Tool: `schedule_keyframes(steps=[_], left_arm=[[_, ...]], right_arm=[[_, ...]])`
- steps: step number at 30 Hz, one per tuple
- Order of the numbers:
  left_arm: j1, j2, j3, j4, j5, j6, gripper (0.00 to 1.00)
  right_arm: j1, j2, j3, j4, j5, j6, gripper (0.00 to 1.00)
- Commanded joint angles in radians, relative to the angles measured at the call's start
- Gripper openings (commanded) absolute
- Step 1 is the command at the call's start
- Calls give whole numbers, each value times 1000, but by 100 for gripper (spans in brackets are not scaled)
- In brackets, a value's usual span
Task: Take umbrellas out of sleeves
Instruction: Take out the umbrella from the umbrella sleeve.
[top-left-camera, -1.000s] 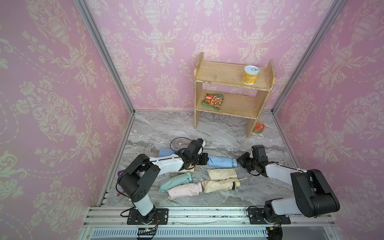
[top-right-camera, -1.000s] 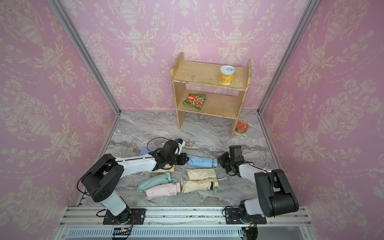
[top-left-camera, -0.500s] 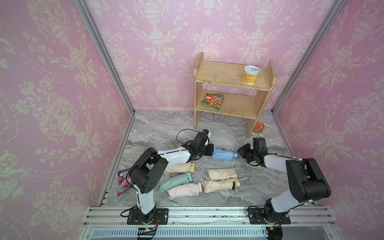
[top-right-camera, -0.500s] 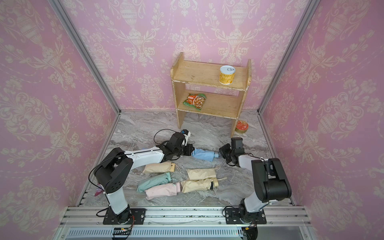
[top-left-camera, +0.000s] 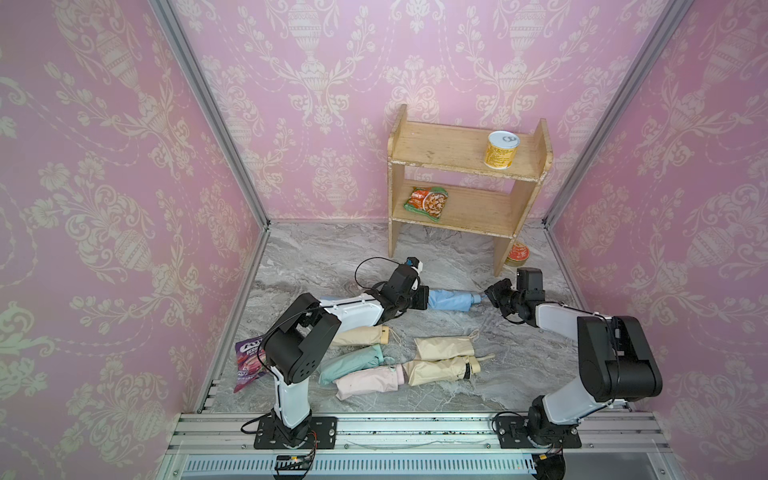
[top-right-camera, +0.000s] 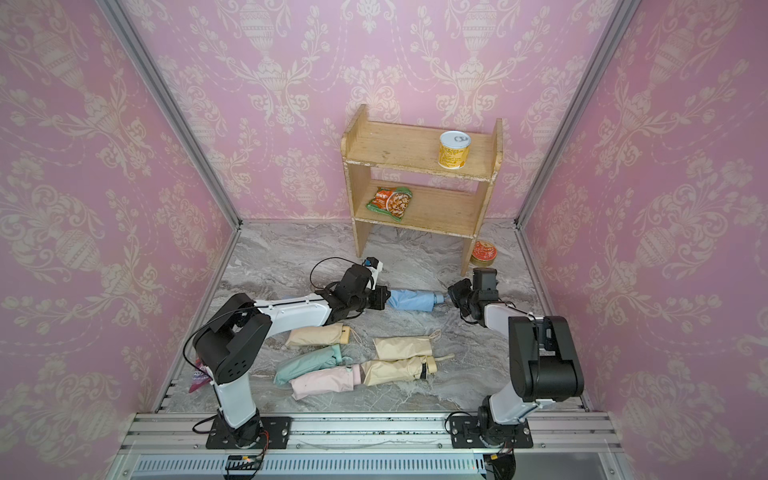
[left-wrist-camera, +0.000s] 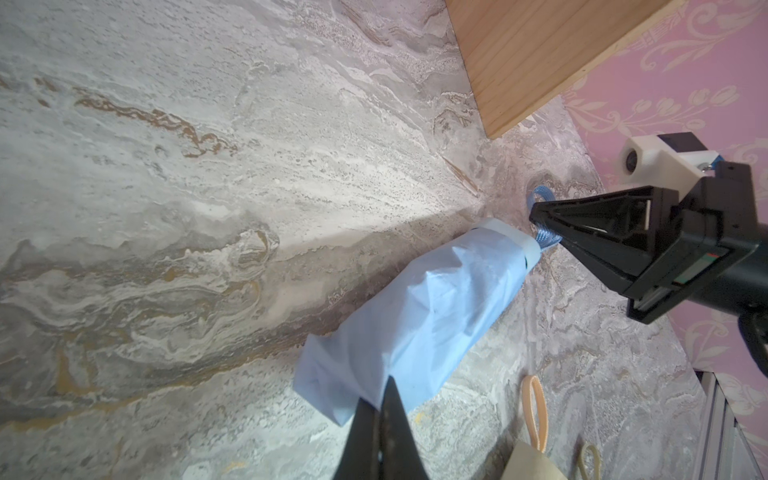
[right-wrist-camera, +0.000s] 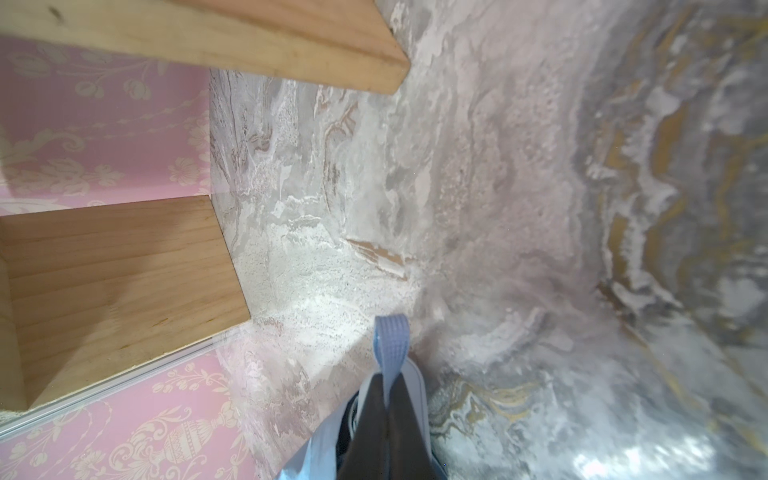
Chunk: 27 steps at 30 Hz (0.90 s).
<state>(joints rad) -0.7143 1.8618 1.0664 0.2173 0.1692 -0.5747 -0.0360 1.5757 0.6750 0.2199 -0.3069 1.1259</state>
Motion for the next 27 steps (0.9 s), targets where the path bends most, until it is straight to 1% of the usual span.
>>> schedule_keyframes(steps=[1, 8, 27], left_arm=[[-19, -26, -54, 51, -36, -37, 0], [-33, -36, -105, 86, -41, -70, 0], [-50, -43, -84, 25, -45, -43, 1]], right_arm=[[-14, 4, -10, -8, -6, -26, 0], [-33, -4, -19, -36, 6, -48, 0], [-153, -11, -29, -82, -13, -80, 0]])
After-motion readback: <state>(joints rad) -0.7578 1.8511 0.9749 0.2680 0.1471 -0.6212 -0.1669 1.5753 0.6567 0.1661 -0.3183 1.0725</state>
